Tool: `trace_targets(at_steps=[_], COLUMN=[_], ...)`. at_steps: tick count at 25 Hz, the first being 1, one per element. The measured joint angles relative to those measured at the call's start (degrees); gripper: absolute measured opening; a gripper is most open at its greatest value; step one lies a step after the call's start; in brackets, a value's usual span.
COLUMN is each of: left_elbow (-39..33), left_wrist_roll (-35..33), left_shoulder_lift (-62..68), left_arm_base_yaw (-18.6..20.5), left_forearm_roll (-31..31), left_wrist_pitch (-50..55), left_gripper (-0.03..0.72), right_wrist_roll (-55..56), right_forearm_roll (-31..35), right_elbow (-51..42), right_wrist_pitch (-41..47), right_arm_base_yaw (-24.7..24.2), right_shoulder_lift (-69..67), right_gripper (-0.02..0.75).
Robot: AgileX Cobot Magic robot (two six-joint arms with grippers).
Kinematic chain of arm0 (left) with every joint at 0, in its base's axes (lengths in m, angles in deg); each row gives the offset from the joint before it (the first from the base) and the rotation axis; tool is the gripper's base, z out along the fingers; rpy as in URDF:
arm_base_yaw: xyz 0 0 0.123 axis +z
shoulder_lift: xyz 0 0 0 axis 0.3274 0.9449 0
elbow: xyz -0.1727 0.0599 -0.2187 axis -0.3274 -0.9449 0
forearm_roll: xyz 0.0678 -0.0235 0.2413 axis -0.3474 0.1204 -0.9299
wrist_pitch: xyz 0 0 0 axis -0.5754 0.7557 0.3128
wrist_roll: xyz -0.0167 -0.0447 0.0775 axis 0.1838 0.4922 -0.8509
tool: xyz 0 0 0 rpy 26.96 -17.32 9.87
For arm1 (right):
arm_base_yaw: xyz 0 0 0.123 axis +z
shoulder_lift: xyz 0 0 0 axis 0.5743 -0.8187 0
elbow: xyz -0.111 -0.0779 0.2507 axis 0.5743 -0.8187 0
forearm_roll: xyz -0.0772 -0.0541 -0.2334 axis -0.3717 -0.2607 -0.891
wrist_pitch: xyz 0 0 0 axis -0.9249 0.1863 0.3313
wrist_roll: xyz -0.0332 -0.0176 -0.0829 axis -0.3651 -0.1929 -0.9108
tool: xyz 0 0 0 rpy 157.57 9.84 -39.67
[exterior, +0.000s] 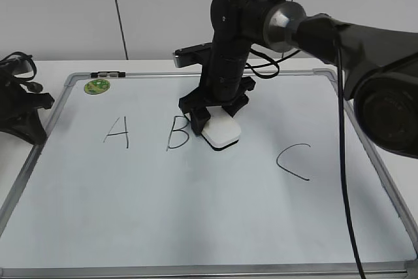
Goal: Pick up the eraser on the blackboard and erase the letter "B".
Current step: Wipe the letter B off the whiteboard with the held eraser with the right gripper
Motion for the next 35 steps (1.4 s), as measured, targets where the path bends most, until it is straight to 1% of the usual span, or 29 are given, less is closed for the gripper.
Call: trace_targets(at_steps=[7,13,26,30,35], left_elbow=[0.0,0.0,0.0,0.0,0.0], left_wrist_roll=[0.0,0.0,0.0,0.0,0.0], left_shoulder_lift=[0.0,0.0,0.0,0.0,0.0], left_arm_base_yaw=[0.0,0.0,0.0,0.13,0.13], left_forearm_roll=[0.0,0.0,-0.31,-0.31,-0.41], left_wrist_pitch=[0.0,0.0,0.47,0.59,0.69], left_gripper=[0.028,0.028,0.028,0.028,0.028], right_wrist_roll=[0.0,-1.33,-3.67,-3.69,-3.69], right_forearm_roll=[0.0,0.49,-2.24,-2.86,-3.9], right_elbow=[0.14,0.14,0.69,0.79,0.79], right_wrist_pitch=[-0.28,-1.06,-2.3,-1.97,-1.88], right_arm_base_yaw=[0.0,0.38,7.88,9.44,10.26], right_shoulder_lift=[-0.01,-0.09,-0.77,-0.77,-0.77], right_gripper=[0.516,0.515,0.515,0.515,0.514])
